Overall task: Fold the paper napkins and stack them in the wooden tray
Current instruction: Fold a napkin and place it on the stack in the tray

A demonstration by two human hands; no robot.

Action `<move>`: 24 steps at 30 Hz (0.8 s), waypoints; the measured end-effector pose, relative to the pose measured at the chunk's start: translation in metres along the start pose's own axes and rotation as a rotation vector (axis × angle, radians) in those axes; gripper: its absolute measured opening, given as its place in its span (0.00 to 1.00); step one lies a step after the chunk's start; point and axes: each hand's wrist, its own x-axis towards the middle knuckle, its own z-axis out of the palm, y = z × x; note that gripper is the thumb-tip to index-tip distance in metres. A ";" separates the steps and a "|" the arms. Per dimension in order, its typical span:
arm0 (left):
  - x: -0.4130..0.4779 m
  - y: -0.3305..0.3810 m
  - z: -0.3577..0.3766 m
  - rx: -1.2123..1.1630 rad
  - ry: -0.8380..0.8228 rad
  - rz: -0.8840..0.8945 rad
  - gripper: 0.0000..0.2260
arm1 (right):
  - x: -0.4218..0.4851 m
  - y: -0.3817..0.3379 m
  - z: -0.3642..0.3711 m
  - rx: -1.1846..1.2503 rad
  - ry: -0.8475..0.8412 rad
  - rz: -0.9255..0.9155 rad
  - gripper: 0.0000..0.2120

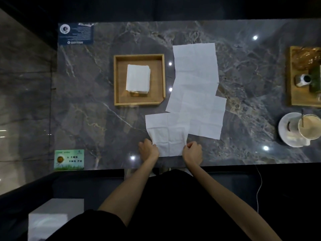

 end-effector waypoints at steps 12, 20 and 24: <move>-0.002 0.054 -0.171 -0.412 -0.111 0.513 0.11 | -0.035 -0.089 -0.029 0.386 -0.444 -0.291 0.20; -0.036 0.131 -0.378 -0.347 -0.095 0.963 0.09 | -0.102 -0.261 -0.115 0.569 -0.248 -0.757 0.34; -0.073 0.151 -0.484 -0.312 -0.119 1.163 0.07 | -0.157 -0.338 -0.175 0.682 -0.262 -1.016 0.36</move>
